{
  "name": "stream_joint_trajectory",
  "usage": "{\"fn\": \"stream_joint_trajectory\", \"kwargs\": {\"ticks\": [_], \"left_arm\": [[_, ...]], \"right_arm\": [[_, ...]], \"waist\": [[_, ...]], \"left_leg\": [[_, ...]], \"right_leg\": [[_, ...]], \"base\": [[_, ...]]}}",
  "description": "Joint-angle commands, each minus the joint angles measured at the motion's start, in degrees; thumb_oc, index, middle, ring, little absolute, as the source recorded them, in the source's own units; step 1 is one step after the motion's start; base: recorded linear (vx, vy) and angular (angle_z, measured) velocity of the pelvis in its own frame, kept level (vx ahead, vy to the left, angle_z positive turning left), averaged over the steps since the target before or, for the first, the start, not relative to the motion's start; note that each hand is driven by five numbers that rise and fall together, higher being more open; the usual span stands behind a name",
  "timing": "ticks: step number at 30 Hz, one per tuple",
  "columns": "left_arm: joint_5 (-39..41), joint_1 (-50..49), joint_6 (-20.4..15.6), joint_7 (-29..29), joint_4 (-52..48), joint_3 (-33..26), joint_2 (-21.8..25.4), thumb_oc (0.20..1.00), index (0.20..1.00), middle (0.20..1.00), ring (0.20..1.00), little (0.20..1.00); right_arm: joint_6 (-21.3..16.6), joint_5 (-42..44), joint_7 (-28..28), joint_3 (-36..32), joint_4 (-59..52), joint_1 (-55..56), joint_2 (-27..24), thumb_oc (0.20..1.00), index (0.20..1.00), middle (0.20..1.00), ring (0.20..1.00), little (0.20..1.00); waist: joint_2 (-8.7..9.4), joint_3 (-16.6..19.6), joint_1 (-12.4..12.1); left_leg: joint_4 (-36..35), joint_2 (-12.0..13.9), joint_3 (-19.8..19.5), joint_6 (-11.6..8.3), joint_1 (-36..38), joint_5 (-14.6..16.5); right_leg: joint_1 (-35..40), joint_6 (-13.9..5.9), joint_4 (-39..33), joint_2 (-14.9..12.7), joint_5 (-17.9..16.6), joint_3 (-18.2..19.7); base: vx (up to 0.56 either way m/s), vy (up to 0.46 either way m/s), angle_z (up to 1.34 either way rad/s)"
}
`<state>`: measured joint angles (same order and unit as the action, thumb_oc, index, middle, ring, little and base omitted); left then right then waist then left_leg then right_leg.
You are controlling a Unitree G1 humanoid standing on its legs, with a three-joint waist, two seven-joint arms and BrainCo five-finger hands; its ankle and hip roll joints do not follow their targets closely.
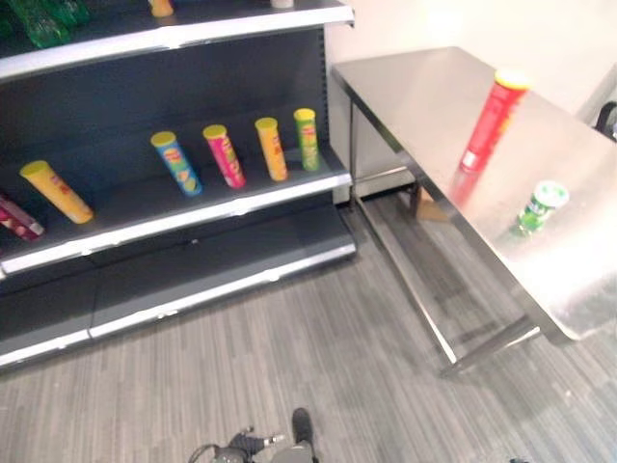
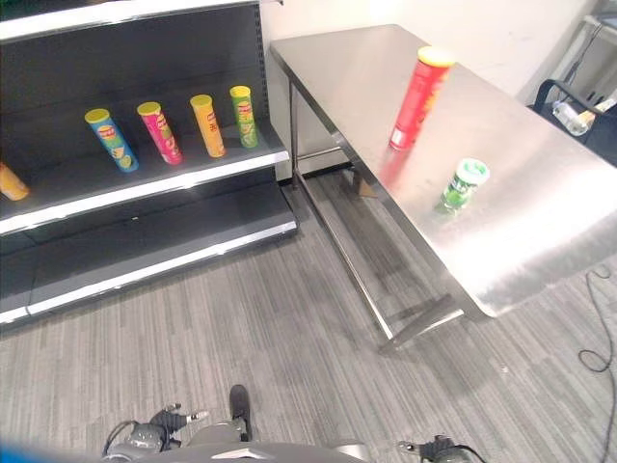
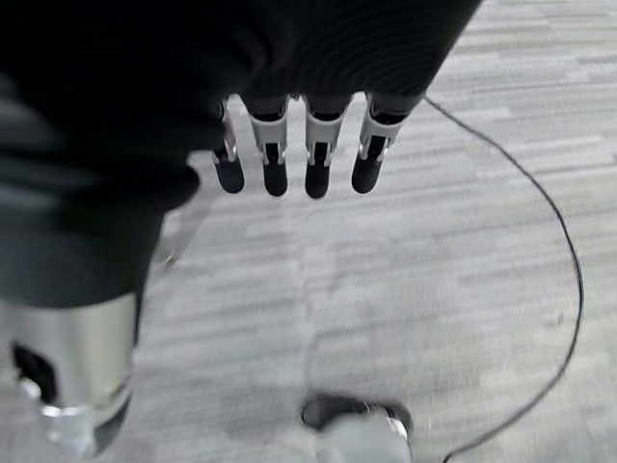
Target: Put the goods on the table back onto the shelves and tidy them up.
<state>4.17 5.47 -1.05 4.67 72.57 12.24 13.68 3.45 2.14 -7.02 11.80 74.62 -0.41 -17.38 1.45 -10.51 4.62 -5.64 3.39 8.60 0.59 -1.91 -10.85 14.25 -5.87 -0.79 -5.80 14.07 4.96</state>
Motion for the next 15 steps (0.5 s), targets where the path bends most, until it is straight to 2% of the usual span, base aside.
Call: {"fn": "stream_joint_trajectory", "kwargs": {"ticks": [1,2,3,4,5,6,7,8,9,15], "left_arm": [[0.01,-1.11,-0.38,0.44,-1.25,0.22,0.36,1.0,1.0,1.0,1.0,1.0],[0.01,-1.11,-0.37,0.44,-1.26,0.22,0.37,1.0,1.0,1.0,1.0,1.0],[0.25,-0.12,-0.33,0.69,-2.12,0.24,1.34,1.0,1.0,1.0,1.0,1.0],[0.07,0.14,-0.2,0.93,-1.87,0.39,1.88,1.0,1.0,1.0,1.0,1.0],[0.21,0.96,-0.44,1.16,-1.5,0.61,1.98,1.0,1.0,1.0,1.0,1.0],[0.15,1.64,-0.64,1.4,-1.31,1.04,2.05,1.0,1.0,1.0,1.0,1.0],[0.15,1.65,-0.66,1.4,-1.29,1.03,2.04,1.0,1.0,1.0,1.0,1.0],[0.06,1.96,-0.73,1.35,-1.43,1.39,2.02,1.0,1.0,1.0,1.0,1.0],[-0.29,2.57,-0.86,1.47,-1.76,2.02,2.05,1.0,1.0,1.0,1.0,1.0],[-0.29,2.58,-0.86,1.47,-1.75,2.02,2.04,1.0,1.0,1.0,1.0,1.0]], "right_arm": [[-0.22,-1.67,-0.13,-0.55,-1.92,-2.14,-3.86,1.0,1.0,1.0,1.0,1.0],[-0.21,-1.67,-0.12,-0.55,-1.92,-2.14,-3.86,1.0,1.0,1.0,1.0,1.0],[-0.15,-0.77,-0.01,-1.85,-2.45,-2.63,-3.99,1.0,1.0,1.0,1.0,1.0],[-0.08,-0.43,-0.41,-2.57,-2.18,-2.47,-3.78,1.0,1.0,1.0,1.0,1.0],[-0.05,0.52,-1.09,-3.45,-1.37,-1.99,-3.58,1.0,1.0,1.0,1.0,1.0],[0.16,0.98,-1.24,-3.71,-0.82,-2.01,-3.72,1.0,1.0,1.0,1.0,1.0],[0.16,0.99,-1.24,-3.7,-0.81,-2.02,-3.73,1.0,1.0,1.0,1.0,1.0],[0.3,1.23,-1.43,-3.83,-0.28,-2.0,-3.78,1.0,1.0,1.0,1.0,1.0],[0.52,1.64,-1.59,-3.86,0.51,-1.68,-3.81,1.0,1.0,1.0,1.0,1.0],[0.51,1.64,-1.59,-3.87,0.52,-1.68,-3.81,1.0,1.0,1.0,1.0,1.0]], "waist": [[-1.45,1.32,-0.88],[-1.4,1.37,-0.97],[-0.78,0.06,0.1],[-1.4,-0.34,0.28],[-1.47,-0.2,1.43],[-1.83,-0.62,2.38],[-1.87,-0.71,2.44],[-1.69,-0.91,2.97],[-1.19,-1.31,3.85],[-1.22,-1.44,3.86]], "left_leg": [[1.7,4.76,2.57,-7.29,-3.0,2.95],[1.72,4.72,2.68,-7.27,-3.04,2.98],[1.68,2.02,4.84,-4.49,0.23,5.93],[1.33,1.87,6.73,-3.76,1.79,7.57],[0.91,1.23,7.3,-3.96,3.01,9.08],[0.79,1.56,7.25,-4.45,3.21,9.55],[0.82,1.62,7.19,-4.5,3.3,9.62],[0.68,1.35,7.03,-4.68,3.41,9.95],[0.64,0.9,6.71,-4.98,3.88,10.47],[0.64,0.95,6.7,-5.0,4.04,10.53]], "right_leg": [[-4.18,-3.84,14.42,-2.24,-1.98,-1.06],[-4.37,-3.86,14.67,-2.3,-1.85,-0.94],[-10.68,-5.3,26.37,-5.23,-10.93,-3.27],[-14.6,-4.87,31.77,-8.15,-14.53,-7.73],[-16.56,-3.65,26.52,-8.96,-11.42,-11.71],[-18.38,-3.39,20.82,-6.95,-8.69,-11.99],[-18.19,-3.36,20.74,-6.9,-8.65,-12.08],[-19.3,-3.68,16.48,-5.91,-8.71,-11.15],[-19.37,-4.34,8.98,-4.65,-9.99,-9.31],[-19.09,-4.34,8.75,-4.6,-10.07,-9.36]], "base": [[0.28,0.184,0.11],[0.21,0.212,-0.03],[0.19,0.259,-0.18],[0.36,0.321,-0.45],[0.29,0.145,-0.59],[0.24,0.045,-0.47],[0.11,-0.038,-0.26],[0.09,-0.06,0.0],[0.09,-0.057,-0.02],[0.01,-0.006,0.14]]}}
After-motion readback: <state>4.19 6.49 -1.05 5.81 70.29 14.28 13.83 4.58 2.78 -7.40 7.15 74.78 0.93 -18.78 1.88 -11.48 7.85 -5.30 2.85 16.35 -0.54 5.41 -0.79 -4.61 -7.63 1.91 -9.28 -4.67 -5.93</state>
